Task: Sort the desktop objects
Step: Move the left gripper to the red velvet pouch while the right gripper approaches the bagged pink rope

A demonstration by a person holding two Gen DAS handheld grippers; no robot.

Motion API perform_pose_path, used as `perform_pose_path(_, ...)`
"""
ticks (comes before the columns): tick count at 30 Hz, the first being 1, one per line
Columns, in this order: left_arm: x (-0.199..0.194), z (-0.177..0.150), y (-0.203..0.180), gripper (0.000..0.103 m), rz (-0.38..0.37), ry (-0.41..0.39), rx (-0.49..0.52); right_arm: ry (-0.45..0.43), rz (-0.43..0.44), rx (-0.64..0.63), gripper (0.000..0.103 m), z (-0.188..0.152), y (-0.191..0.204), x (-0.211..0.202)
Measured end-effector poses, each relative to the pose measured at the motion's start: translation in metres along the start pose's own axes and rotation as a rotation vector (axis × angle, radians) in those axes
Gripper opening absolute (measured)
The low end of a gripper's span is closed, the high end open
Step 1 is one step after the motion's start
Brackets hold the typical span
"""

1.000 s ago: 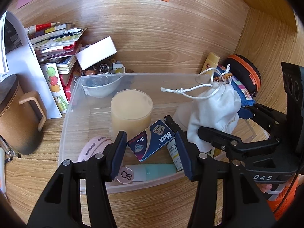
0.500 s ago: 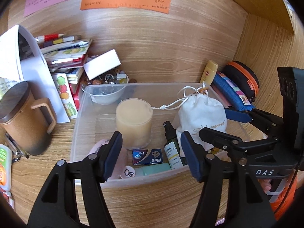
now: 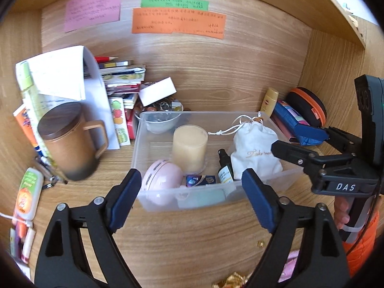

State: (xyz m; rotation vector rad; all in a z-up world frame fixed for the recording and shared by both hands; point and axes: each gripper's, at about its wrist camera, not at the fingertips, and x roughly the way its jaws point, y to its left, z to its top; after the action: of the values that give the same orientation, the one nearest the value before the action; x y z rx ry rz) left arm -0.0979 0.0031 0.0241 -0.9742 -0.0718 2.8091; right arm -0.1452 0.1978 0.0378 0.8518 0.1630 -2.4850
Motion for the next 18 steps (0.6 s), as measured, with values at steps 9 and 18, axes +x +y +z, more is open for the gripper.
perform_pose_path(9, -0.023, -0.027, -0.012, 0.092, -0.013, 0.012, -0.005, -0.026, -0.058, -0.07, 0.098, -0.029, 0.013, -0.035)
perform_pose_path(18, -0.031, -0.072, -0.033, 0.093, -0.042, 0.082, -0.022, -0.004, -0.096, -0.089, 0.098, -0.067, 0.014, -0.059)
